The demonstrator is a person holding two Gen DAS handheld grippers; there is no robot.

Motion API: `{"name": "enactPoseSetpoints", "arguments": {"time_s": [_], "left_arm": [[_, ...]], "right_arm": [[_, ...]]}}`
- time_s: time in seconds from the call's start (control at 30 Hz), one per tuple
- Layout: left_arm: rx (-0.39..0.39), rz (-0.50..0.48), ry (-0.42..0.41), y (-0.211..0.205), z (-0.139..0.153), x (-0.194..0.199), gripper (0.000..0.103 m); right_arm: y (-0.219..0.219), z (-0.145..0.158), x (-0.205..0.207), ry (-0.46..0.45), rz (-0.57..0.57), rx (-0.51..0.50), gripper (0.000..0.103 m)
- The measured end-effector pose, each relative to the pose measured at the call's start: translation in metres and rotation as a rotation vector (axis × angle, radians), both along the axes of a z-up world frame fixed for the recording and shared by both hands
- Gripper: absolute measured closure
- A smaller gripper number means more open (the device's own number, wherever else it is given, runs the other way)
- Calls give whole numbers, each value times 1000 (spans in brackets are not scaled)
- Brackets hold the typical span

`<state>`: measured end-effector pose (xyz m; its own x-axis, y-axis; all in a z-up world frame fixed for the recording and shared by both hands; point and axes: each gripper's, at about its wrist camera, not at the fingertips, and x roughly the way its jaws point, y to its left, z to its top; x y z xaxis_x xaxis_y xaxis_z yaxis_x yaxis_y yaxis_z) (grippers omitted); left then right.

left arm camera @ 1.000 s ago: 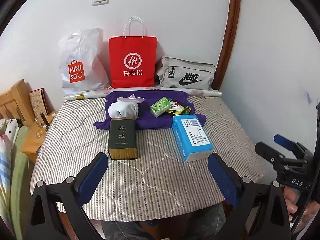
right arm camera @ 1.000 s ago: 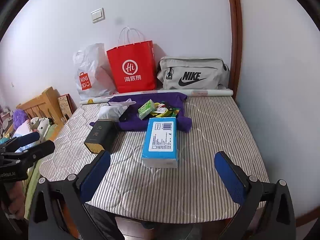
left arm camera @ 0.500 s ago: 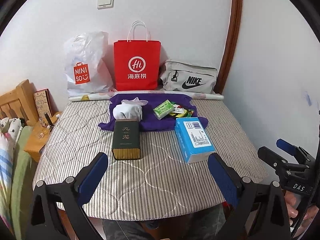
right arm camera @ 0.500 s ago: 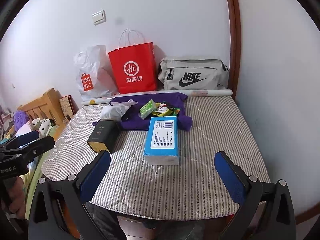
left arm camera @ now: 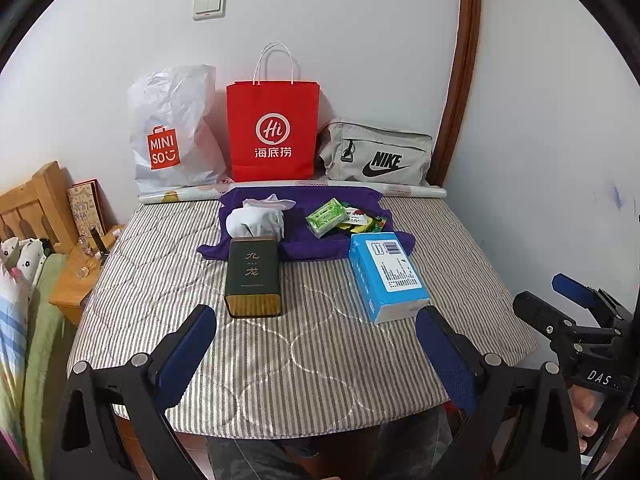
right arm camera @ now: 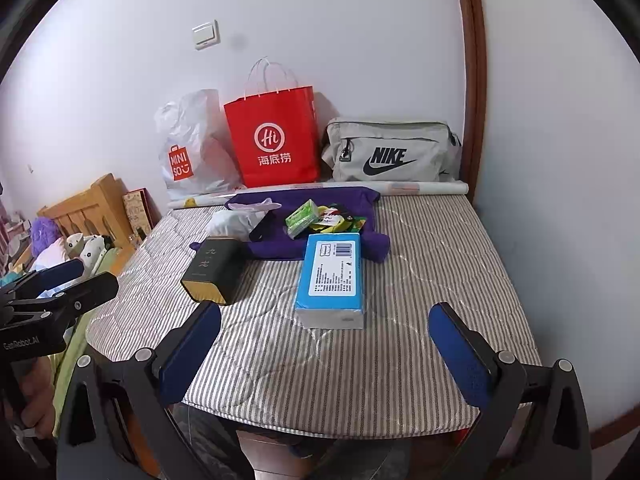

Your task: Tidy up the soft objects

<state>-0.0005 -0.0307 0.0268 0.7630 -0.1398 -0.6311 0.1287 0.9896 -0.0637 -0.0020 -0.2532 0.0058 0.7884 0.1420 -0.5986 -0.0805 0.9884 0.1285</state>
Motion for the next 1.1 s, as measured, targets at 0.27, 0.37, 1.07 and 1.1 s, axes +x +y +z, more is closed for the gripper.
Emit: {"name": "enactPoseSetpoints", "arguments": {"time_s": [0.27, 0.37, 1.07, 1.1], "left_arm": [[3, -4, 0, -2, 0, -1, 2], [3, -5, 0, -3, 0, -2, 2], [12, -10, -1, -6, -1, -4, 2], [13, -11, -1, -6, -1, -4, 2]], "right_arm": [[1, -1, 0, 3, 1, 2, 1], [0, -1, -1, 4, 1, 4, 1], [1, -1, -3, 4, 1, 2, 1], [1, -1, -3, 4, 1, 1, 1]]}}
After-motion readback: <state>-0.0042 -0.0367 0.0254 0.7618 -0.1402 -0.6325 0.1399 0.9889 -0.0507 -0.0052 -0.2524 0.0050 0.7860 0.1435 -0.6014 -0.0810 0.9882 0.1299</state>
